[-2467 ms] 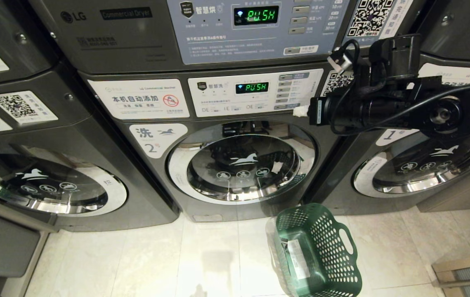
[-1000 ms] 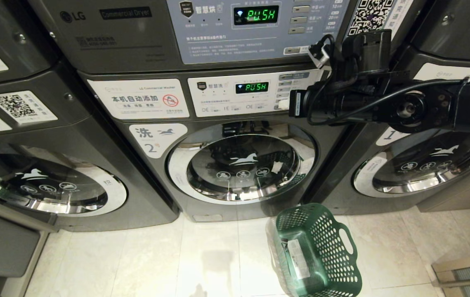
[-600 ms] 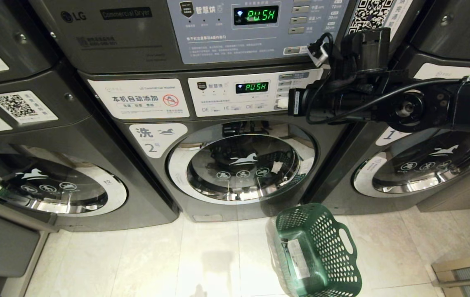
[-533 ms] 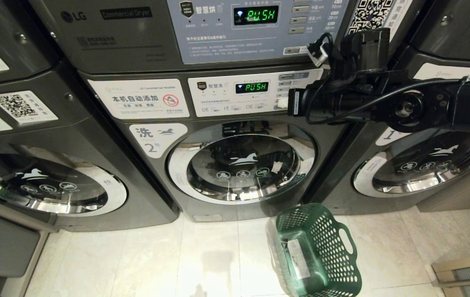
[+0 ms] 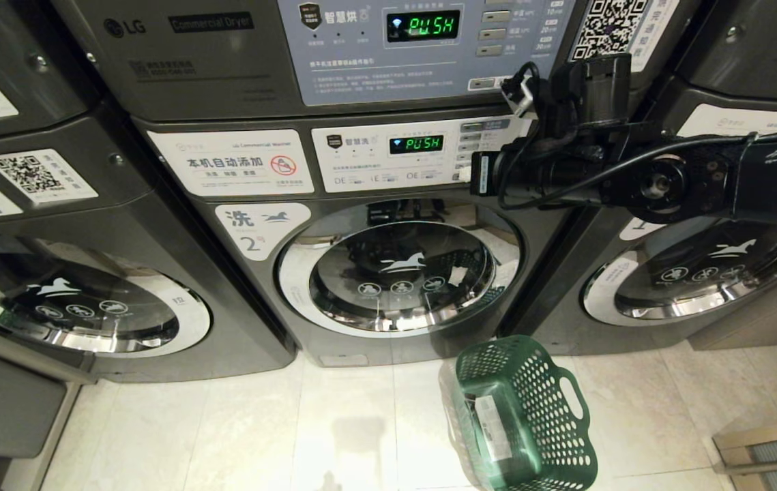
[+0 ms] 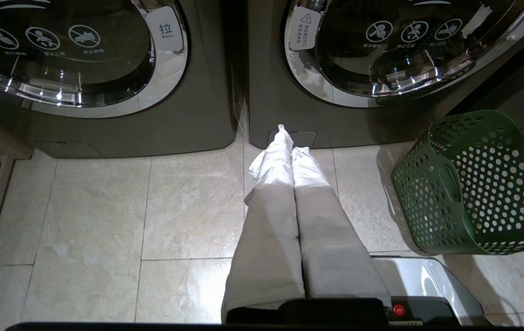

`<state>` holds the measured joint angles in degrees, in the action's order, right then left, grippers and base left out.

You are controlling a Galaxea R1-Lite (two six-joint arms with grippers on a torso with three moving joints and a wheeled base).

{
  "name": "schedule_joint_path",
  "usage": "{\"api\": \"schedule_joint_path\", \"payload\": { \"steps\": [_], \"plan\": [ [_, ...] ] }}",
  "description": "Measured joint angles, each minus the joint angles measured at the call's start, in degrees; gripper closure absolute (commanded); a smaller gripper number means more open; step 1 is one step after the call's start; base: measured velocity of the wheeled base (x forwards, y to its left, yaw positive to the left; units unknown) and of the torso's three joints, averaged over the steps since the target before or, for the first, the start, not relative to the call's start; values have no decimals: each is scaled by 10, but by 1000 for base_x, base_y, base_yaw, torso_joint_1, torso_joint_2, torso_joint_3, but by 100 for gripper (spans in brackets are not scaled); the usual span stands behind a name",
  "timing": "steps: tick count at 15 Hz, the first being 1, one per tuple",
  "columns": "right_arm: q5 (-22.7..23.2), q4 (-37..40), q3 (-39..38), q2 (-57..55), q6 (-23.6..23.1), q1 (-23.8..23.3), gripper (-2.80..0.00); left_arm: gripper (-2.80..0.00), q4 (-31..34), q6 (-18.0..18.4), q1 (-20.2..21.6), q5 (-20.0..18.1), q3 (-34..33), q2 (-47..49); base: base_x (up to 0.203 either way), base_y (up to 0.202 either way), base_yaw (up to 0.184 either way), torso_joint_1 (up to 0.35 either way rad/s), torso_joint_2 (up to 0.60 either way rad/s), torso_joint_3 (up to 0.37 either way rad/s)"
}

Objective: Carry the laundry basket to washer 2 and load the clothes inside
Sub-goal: Press the washing machine switch

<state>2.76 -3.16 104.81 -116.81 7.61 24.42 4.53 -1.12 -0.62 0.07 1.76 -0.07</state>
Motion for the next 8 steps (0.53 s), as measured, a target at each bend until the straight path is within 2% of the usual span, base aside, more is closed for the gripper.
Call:
{"api": "schedule_joint_path", "payload": {
  "steps": [3, 8],
  "plan": [
    [-18, 3, -3, -3, 0, 0, 0, 0, 0, 0, 0, 0, 0, 0, 0, 0, 0, 0, 0, 0],
    [-18, 3, -8, 6, 11, 0, 0, 0, 0, 0, 0, 0, 0, 0, 0, 0, 0, 0, 0, 0]
  ]
}}
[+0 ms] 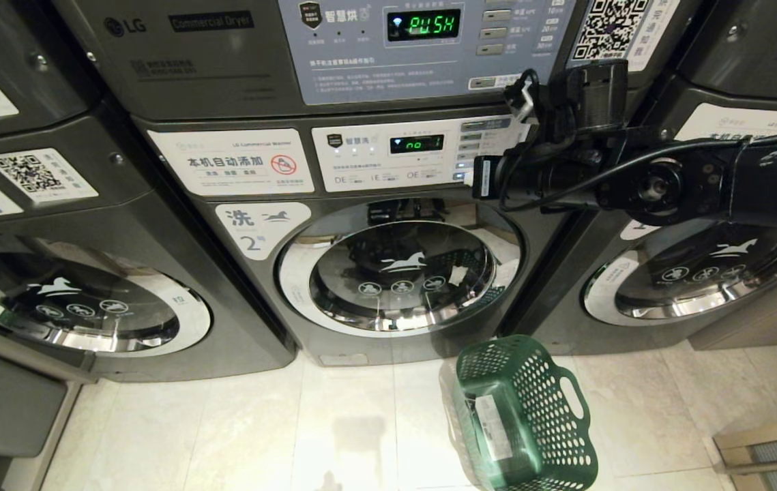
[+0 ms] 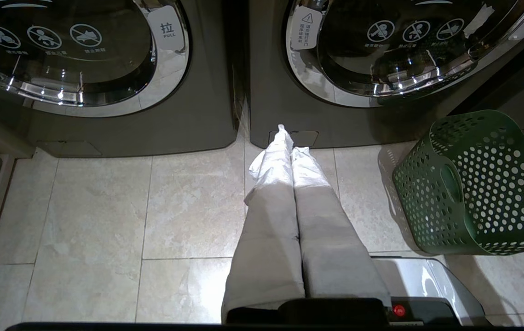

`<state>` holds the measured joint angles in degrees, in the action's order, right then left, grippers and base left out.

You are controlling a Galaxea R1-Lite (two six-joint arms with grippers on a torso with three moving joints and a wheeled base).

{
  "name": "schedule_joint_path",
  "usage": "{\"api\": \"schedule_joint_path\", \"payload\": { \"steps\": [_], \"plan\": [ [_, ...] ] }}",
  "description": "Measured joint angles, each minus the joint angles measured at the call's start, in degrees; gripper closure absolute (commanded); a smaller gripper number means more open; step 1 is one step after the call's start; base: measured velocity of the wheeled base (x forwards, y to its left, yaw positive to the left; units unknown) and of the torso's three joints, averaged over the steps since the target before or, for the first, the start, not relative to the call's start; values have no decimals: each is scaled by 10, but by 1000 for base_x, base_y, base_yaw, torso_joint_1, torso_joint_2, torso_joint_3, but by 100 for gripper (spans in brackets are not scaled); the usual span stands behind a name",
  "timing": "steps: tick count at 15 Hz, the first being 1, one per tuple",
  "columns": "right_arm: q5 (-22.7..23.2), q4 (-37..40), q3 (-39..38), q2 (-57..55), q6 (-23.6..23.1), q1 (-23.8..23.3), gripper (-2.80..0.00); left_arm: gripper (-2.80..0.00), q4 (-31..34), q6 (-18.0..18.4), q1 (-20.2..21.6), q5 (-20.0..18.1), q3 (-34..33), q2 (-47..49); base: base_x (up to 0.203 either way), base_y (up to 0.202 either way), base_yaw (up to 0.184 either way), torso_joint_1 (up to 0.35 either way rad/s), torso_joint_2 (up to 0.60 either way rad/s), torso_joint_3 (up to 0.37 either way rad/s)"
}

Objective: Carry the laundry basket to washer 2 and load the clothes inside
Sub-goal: Press the washing machine switch

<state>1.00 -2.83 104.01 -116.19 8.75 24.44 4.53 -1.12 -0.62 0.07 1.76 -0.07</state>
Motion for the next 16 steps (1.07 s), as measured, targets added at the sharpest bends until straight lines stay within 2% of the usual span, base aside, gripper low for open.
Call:
{"api": "schedule_joint_path", "payload": {
  "steps": [5, 9, 16],
  "plan": [
    [6, 59, -65, 63, 27, 4, 0, 0, 0, 0, 0, 0, 0, 0, 0, 0, 0, 0, 0, 0],
    [7, 60, -93, 80, 30, 5, 0, 0, 0, 0, 0, 0, 0, 0, 0, 0, 0, 0, 0, 0],
    [6, 57, -87, 57, 29, 4, 0, 0, 0, 0, 0, 0, 0, 0, 0, 0, 0, 0, 0, 0]
  ]
}}
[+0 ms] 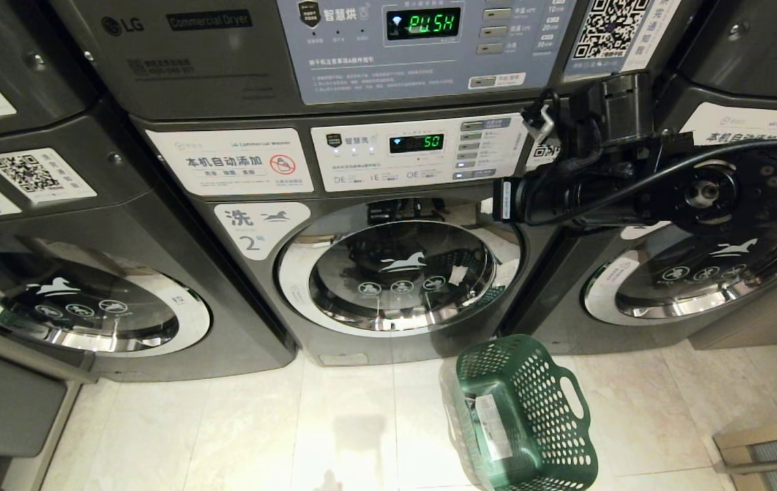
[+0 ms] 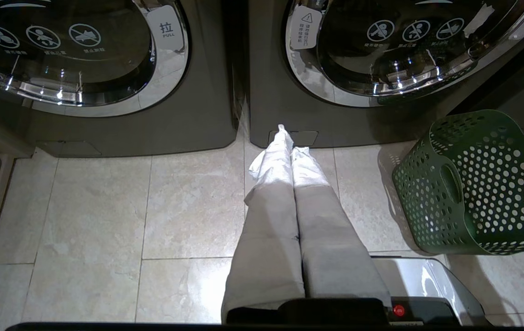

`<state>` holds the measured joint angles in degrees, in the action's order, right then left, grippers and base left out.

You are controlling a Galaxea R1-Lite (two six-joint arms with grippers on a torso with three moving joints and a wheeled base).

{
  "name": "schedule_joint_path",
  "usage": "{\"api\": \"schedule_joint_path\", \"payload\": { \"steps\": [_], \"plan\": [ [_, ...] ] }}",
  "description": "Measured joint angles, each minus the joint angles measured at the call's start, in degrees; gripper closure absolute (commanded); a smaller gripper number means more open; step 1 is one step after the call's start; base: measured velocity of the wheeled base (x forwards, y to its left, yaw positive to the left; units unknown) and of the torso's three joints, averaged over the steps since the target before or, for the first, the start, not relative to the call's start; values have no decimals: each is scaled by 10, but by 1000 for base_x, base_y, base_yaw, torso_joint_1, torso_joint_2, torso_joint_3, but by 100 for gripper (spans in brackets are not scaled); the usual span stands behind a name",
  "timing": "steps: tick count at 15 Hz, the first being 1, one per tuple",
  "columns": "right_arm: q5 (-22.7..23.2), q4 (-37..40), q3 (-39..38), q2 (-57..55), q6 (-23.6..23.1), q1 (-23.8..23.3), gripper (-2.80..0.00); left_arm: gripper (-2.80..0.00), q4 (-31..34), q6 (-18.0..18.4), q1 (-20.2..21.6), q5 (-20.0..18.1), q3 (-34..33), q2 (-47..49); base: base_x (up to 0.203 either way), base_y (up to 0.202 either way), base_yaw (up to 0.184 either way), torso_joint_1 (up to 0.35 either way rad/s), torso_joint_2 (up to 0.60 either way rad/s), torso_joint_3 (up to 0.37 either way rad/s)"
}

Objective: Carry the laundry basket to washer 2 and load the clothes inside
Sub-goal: Press the washing machine switch

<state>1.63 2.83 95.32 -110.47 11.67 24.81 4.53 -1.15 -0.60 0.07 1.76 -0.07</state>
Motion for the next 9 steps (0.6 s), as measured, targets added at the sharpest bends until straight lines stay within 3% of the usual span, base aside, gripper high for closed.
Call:
{"api": "schedule_joint_path", "payload": {
  "steps": [9],
  "plan": [
    [0, 0, 68, -49, 0, 0, 0, 0, 0, 0, 0, 0, 0, 0, 0, 0, 0, 0, 0, 0]
  ]
}}
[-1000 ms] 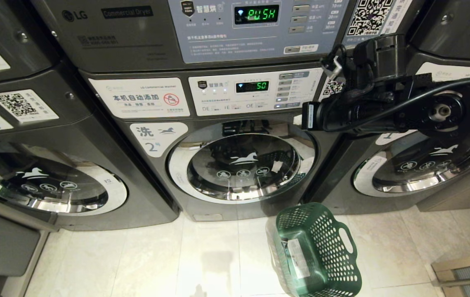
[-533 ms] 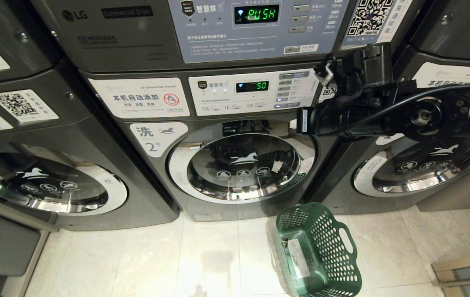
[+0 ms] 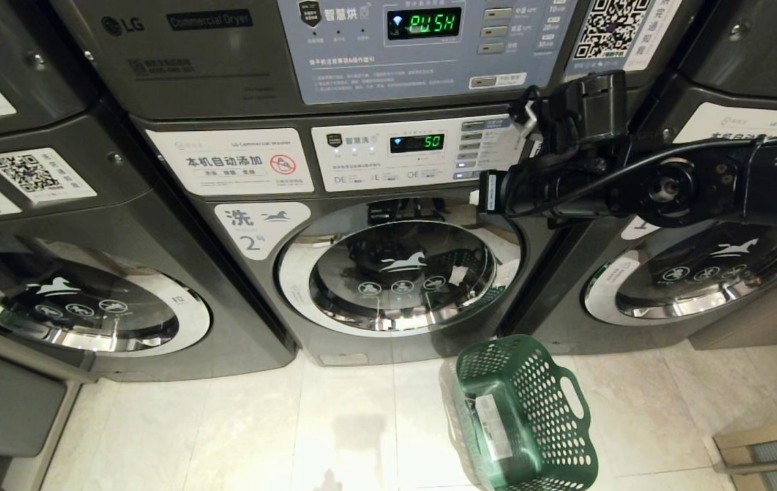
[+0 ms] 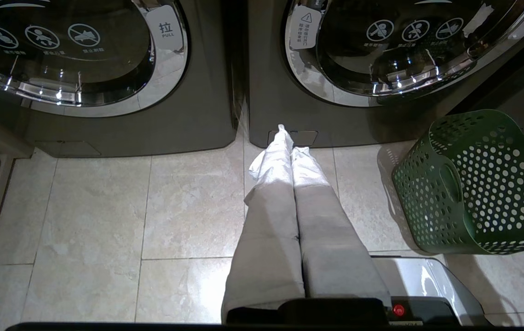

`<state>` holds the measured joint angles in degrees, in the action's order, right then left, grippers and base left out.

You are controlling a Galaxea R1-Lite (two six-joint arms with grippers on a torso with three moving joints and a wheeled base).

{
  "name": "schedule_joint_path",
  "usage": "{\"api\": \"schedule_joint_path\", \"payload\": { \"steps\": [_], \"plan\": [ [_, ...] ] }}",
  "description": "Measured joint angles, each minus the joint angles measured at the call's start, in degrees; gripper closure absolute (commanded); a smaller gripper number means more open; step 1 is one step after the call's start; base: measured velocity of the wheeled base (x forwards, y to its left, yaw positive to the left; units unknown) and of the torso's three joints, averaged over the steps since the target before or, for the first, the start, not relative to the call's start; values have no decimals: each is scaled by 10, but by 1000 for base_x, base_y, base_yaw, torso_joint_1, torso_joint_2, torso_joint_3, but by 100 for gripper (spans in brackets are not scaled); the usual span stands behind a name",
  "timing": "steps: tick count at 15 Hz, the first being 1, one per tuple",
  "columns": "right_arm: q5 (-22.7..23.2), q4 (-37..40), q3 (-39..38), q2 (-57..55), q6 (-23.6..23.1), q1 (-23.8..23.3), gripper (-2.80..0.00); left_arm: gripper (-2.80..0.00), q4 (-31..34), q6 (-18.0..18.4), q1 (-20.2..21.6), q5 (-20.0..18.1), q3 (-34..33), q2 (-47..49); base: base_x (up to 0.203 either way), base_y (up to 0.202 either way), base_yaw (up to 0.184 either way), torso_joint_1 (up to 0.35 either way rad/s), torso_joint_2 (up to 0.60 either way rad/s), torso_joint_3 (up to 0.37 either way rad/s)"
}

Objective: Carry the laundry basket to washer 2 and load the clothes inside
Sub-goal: Press the washing machine switch

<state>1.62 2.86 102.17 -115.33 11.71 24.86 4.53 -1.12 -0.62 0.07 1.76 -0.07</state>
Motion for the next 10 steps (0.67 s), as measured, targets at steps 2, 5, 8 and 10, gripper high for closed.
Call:
{"api": "schedule_joint_path", "payload": {
  "steps": [2, 5, 8, 10],
  "plan": [
    [0, 0, 12, -9, 1, 0, 0, 0, 0, 0, 0, 0, 0, 0, 0, 0, 0, 0, 0, 0],
    [0, 1, 34, -23, 2, 0, 0, 0, 0, 0, 0, 0, 0, 0, 0, 0, 0, 0, 0, 0],
    [1, 1, 47, -33, 2, 1, 0, 0, 0, 0, 0, 0, 0, 0, 0, 0, 0, 0, 0, 0],
    [1, 2, 53, -37, 2, 2, 0, 0, 0, 0, 0, 0, 0, 0, 0, 0, 0, 0, 0, 0]
  ]
}}
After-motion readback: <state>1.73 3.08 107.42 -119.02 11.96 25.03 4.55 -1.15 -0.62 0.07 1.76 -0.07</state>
